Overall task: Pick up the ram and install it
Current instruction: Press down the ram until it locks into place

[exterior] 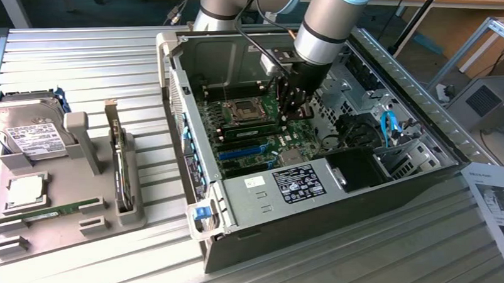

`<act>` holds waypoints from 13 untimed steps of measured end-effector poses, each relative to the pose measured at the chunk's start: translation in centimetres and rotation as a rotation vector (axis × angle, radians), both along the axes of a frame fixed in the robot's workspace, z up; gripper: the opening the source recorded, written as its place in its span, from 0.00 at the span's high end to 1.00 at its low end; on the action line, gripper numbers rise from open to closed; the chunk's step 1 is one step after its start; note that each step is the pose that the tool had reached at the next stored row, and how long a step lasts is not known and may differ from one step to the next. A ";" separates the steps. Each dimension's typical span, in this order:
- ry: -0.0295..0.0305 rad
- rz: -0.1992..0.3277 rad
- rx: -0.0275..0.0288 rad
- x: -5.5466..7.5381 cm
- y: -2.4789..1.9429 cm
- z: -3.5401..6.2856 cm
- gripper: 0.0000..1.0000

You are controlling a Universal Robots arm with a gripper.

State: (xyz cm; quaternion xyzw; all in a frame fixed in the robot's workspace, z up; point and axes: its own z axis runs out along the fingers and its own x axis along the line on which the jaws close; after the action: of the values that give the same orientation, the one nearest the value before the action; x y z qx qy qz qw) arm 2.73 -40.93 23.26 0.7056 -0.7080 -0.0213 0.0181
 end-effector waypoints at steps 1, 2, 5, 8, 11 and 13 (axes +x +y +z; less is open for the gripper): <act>0.0000 0.000 0.0000 0.0 0.00 0.00 0.89; 0.0000 0.000 0.0001 0.0 0.00 -0.01 0.89; 0.0000 0.000 0.0002 0.0 0.00 -0.01 0.89; 0.0000 0.000 0.0001 0.0 0.00 -0.02 0.89; -0.0001 0.000 0.0002 0.0 0.00 -0.03 0.89; 0.0000 0.000 0.0002 0.0 0.00 -0.03 0.89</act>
State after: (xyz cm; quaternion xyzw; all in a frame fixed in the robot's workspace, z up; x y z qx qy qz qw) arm 2.73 -40.92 23.23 0.7057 -0.7080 -0.0213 0.0181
